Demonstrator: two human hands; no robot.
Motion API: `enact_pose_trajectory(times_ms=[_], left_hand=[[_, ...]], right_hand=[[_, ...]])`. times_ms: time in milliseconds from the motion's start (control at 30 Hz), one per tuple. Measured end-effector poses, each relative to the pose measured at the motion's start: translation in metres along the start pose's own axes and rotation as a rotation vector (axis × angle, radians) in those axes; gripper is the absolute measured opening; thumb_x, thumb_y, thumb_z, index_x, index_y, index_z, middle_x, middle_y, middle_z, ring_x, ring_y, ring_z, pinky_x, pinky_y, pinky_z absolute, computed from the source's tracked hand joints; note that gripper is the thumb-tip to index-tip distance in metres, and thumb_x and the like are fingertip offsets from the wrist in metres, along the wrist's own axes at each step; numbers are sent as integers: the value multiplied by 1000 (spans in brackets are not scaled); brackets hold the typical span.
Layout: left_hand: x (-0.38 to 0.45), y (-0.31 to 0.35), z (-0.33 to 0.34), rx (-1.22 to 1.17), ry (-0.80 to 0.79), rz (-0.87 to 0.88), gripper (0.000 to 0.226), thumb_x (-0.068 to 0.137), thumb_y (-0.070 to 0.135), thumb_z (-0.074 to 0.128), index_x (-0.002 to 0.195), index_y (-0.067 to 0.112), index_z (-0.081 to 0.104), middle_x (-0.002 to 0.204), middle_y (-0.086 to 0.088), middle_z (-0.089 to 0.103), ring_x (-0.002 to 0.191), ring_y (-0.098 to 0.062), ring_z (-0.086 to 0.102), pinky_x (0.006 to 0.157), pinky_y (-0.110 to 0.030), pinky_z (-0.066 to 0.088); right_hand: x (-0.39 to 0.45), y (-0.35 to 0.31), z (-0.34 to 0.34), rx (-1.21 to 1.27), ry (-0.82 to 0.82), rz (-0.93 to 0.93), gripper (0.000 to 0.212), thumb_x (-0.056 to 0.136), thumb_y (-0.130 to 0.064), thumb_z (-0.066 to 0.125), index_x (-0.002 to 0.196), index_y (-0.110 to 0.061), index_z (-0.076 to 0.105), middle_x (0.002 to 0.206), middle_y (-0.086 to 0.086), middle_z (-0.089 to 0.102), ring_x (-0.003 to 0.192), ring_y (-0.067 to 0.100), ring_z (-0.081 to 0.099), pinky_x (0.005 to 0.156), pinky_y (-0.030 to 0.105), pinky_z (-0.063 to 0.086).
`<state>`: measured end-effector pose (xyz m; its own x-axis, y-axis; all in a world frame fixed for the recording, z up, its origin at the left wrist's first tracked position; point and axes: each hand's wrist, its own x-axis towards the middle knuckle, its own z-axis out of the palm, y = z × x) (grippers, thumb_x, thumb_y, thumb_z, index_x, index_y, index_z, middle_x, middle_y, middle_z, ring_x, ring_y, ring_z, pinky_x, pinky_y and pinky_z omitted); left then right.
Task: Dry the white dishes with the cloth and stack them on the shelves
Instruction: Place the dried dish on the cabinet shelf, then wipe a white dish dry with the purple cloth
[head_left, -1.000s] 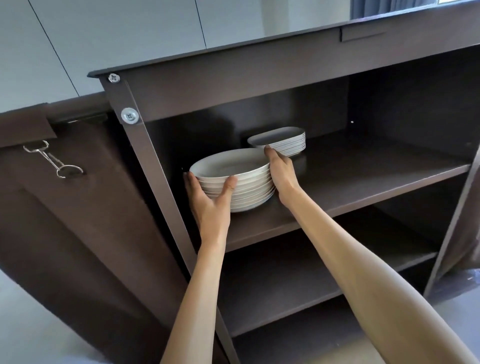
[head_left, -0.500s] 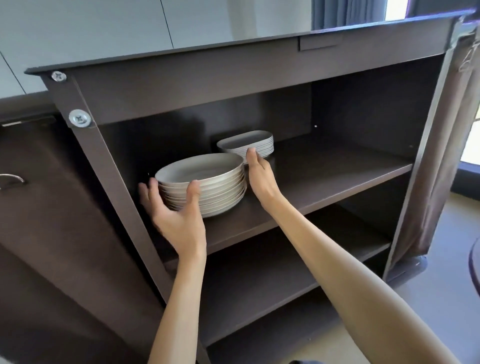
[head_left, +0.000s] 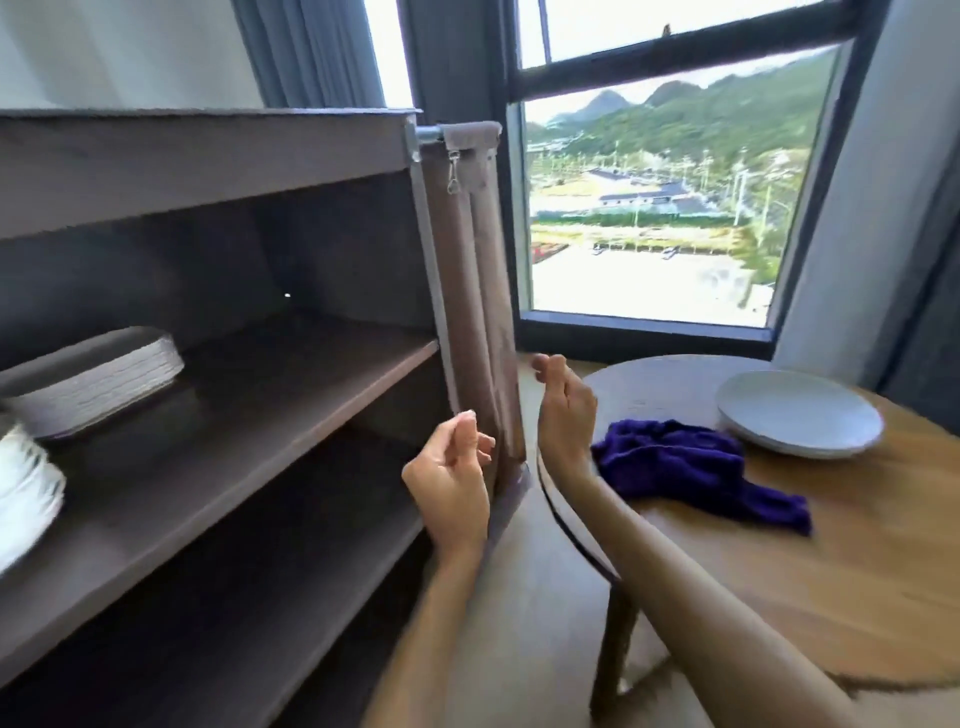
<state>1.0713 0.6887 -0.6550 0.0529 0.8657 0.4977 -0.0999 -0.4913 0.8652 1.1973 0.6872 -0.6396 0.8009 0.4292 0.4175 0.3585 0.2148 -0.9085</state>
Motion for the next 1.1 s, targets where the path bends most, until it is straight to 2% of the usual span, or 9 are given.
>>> enact_pose_trajectory(times_ms=[100,167,233,400,533,600,800,967,1100], left_hand=[[-20,-7,61,-8,-195,-109,41,93,63,45,83,36,73,68,6,72,65,-12,69,69,-35,58],[-28,-10,97,-5,-287,-150,50,94,63,41,80,27,72,68,6,72,65,-13,69,72,-36,57],[-34,-10,135,23,-368,-167,47,101,54,39,81,26,72,69,6,72,67,-13,70,76,-38,58],[-29,-6,227,107,-526,-217,24,104,28,50,114,15,68,89,-3,76,82,-20,73,88,-44,57],[-21,-15,307,354,-731,-228,43,98,30,63,134,6,60,126,-18,69,116,-33,64,104,-42,49],[-24,-24,339,507,-791,-243,53,97,39,65,136,4,57,134,-17,63,122,-34,60,98,-37,47],[-33,-55,386,751,-911,-432,42,85,33,77,118,10,67,115,-12,71,110,-31,67,87,-36,55],[-22,-63,390,782,-873,-387,25,91,24,68,110,8,71,107,-12,72,106,-31,68,76,-30,50],[-25,-68,387,688,-823,-335,22,97,15,59,112,3,71,99,-11,68,83,-29,61,67,-22,48]], right_hand=[[38,47,-70,-430,-52,91,37,105,-32,41,80,-14,62,82,3,63,84,23,61,68,32,40],[48,80,-116,-778,-170,206,32,98,-39,52,107,-15,71,114,11,67,114,33,58,91,37,44],[48,107,-157,-992,-233,257,50,92,-50,57,132,-20,64,138,13,57,134,32,44,112,38,33],[43,131,-191,-1050,-179,194,58,90,-60,55,139,-29,58,151,12,44,143,30,32,120,40,19],[42,139,-189,-1084,-174,132,49,91,-55,49,131,-30,63,146,14,47,139,32,34,118,44,20],[47,139,-188,-1091,-220,134,50,92,-50,47,134,-27,60,146,16,45,138,35,34,118,47,18],[71,148,-196,-1142,-297,134,66,98,-47,41,154,-14,36,158,19,29,142,37,23,114,47,22],[74,148,-196,-1081,-234,121,55,92,-44,47,138,-18,59,149,13,42,133,33,34,108,46,27],[73,151,-198,-1065,-228,96,45,91,-42,50,124,-18,69,143,12,49,131,31,38,105,46,28]])
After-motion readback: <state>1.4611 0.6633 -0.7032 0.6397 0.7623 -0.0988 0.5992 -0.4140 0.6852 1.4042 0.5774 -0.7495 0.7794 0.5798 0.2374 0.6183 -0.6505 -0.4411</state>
